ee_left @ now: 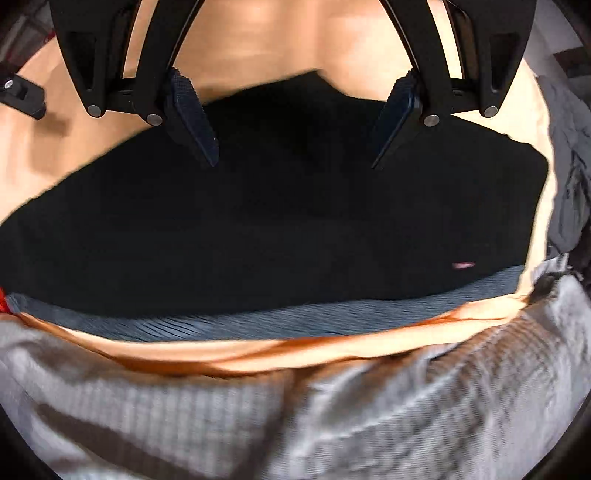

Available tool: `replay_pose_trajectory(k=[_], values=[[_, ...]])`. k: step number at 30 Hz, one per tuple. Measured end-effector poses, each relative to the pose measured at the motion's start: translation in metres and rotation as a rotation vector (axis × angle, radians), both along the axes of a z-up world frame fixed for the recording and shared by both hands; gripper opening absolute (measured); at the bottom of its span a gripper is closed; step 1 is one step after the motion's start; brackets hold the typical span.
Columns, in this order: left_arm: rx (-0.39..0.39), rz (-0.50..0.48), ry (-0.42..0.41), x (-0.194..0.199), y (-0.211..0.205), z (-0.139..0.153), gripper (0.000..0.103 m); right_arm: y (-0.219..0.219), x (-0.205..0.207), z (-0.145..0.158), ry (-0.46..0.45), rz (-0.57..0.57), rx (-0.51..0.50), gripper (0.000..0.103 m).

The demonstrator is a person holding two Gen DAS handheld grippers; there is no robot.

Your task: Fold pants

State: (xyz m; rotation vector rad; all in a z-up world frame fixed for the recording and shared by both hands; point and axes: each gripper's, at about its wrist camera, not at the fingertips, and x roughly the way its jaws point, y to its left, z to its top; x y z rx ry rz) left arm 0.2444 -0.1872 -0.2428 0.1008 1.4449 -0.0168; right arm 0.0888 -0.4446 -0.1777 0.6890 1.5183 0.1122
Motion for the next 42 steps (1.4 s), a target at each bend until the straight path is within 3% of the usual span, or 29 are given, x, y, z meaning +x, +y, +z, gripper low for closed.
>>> replay_pose_trajectory(k=[8, 15, 17, 18, 23, 27, 33, 34, 36, 42], values=[[-0.014, -0.080, 0.014, 0.003, -0.061, -0.003, 0.083, -0.051, -0.013, -0.005, 0.019, -0.099, -0.004, 0.070], [-0.015, -0.134, -0.030, 0.023, -0.122, 0.002, 0.083, -0.118, 0.004, 0.008, -0.045, -0.196, -0.064, 0.070], [-0.021, -0.160, -0.042, 0.033, -0.146, 0.003, 0.083, -0.143, 0.013, 0.016, -0.077, -0.234, -0.090, 0.050], [-0.024, -0.162, -0.044, 0.036, -0.154, 0.003, 0.083, -0.153, 0.017, 0.018, -0.086, -0.245, -0.097, 0.034], [-0.070, -0.125, -0.046, 0.060, -0.200, -0.002, 0.083, -0.198, 0.045, 0.021, -0.115, -0.283, -0.196, 0.028], [-0.038, -0.132, -0.040, 0.061, -0.229, -0.018, 0.083, -0.225, 0.070, 0.014, -0.124, -0.276, -0.276, 0.028], [-0.030, -0.086, 0.001, 0.059, -0.234, -0.040, 0.083, -0.251, 0.078, -0.016, -0.078, -0.279, -0.286, 0.022], [-0.026, -0.085, 0.000, 0.059, -0.234, -0.041, 0.088, -0.253, 0.077, -0.019, -0.079, -0.278, -0.278, 0.020], [0.005, -0.079, -0.007, 0.061, -0.235, -0.043, 0.093, -0.253, 0.077, -0.016, -0.089, -0.258, -0.285, 0.020], [-0.008, -0.044, 0.011, 0.065, -0.228, -0.049, 0.093, -0.254, 0.102, 0.000, -0.174, -0.223, -0.263, 0.023]])
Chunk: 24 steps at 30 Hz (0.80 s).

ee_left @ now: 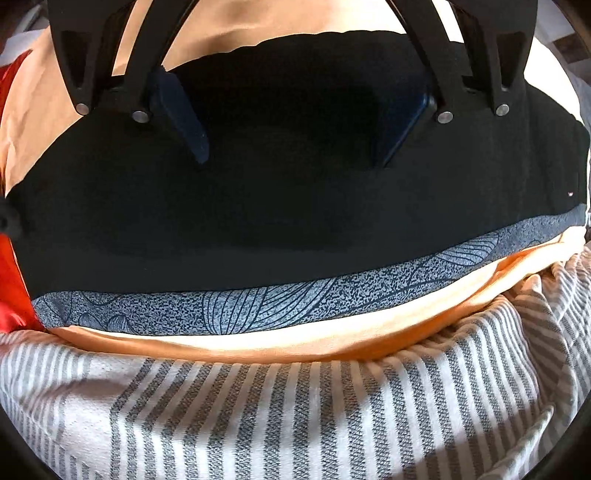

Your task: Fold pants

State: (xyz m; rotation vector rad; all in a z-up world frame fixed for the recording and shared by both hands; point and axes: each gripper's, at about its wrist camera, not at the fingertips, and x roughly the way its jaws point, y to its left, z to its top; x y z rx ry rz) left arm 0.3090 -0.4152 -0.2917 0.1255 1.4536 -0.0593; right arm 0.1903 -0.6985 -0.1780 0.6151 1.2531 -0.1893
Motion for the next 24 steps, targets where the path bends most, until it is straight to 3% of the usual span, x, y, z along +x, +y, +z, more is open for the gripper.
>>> replay_pose_trajectory(k=[5, 10, 14, 21, 23, 24], values=[[0.003, 0.023, -0.005, -0.004, -0.003, -0.002, 0.094, 0.009, 0.042, -0.009, -0.024, 0.061, 0.028, 0.023], [-0.019, 0.080, 0.005, -0.018, 0.021, -0.009, 0.099, 0.029, 0.079, -0.020, -0.032, 0.162, -0.019, 0.023], [-0.009, 0.080, -0.002, -0.018, 0.025, -0.013, 0.099, 0.008, 0.088, -0.025, -0.010, 0.092, -0.060, 0.023], [-0.011, 0.080, 0.007, -0.020, 0.026, -0.013, 0.099, -0.033, 0.076, -0.007, -0.026, -0.021, -0.086, 0.024], [-0.012, 0.080, 0.010, -0.019, 0.028, -0.016, 0.099, -0.034, 0.068, 0.003, -0.035, -0.025, -0.083, 0.038], [-0.013, 0.078, 0.010, -0.018, 0.028, -0.016, 0.099, -0.031, 0.059, 0.009, -0.041, -0.014, -0.087, 0.054]])
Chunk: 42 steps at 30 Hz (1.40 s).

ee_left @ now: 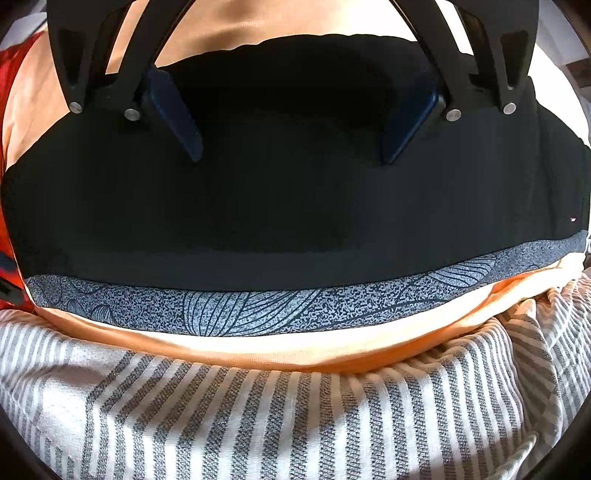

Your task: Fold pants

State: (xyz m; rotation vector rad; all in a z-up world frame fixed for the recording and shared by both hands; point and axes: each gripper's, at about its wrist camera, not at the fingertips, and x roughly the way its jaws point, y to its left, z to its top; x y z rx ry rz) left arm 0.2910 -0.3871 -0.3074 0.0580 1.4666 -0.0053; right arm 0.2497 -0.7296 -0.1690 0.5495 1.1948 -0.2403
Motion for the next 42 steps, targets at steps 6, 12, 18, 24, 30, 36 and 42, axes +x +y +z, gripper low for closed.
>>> replay_pose_trajectory(k=[6, 12, 18, 24, 30, 36, 42], values=[[0.000, -0.005, 0.002, 0.005, -0.002, 0.001, 0.099, 0.017, -0.046, 0.012, 0.029, 0.067, -0.055, 0.069], [0.000, -0.004, 0.006, 0.010, -0.003, 0.002, 0.099, 0.025, -0.065, -0.002, 0.147, 0.100, -0.227, 0.073], [0.005, -0.004, 0.008, 0.012, -0.003, 0.001, 0.099, 0.007, -0.084, 0.015, 0.162, 0.013, -0.264, 0.074], [0.022, -0.005, 0.002, 0.007, -0.009, 0.003, 0.102, 0.018, -0.101, 0.044, 0.013, 0.077, -0.051, 0.082], [0.017, -0.010, 0.002, 0.010, -0.009, 0.000, 0.102, 0.037, -0.095, 0.000, 0.104, 0.129, 0.070, 0.082], [-0.009, 0.003, 0.008, 0.007, -0.003, -0.003, 0.102, 0.043, -0.100, 0.002, 0.080, 0.204, 0.060, 0.096], [-0.014, 0.002, 0.016, 0.007, -0.002, -0.005, 0.102, 0.056, -0.083, -0.017, 0.090, 0.203, 0.103, 0.102]])
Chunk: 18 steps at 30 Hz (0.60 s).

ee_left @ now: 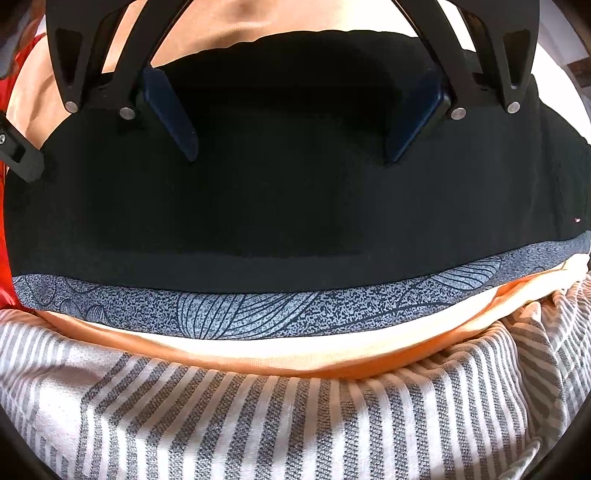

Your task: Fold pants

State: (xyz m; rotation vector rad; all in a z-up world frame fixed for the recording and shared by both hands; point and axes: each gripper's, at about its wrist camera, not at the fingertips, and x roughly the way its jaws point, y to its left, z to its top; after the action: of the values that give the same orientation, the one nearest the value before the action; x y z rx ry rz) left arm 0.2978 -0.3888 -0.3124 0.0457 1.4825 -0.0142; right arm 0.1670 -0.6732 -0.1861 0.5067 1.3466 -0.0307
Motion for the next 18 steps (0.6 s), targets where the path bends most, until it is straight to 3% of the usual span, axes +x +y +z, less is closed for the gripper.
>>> replay_pose_trajectory(k=[18], values=[[-0.002, 0.006, 0.012, 0.003, -0.001, -0.001, 0.103, 0.030, 0.014, -0.008, 0.052, 0.100, -0.121, 0.103]])
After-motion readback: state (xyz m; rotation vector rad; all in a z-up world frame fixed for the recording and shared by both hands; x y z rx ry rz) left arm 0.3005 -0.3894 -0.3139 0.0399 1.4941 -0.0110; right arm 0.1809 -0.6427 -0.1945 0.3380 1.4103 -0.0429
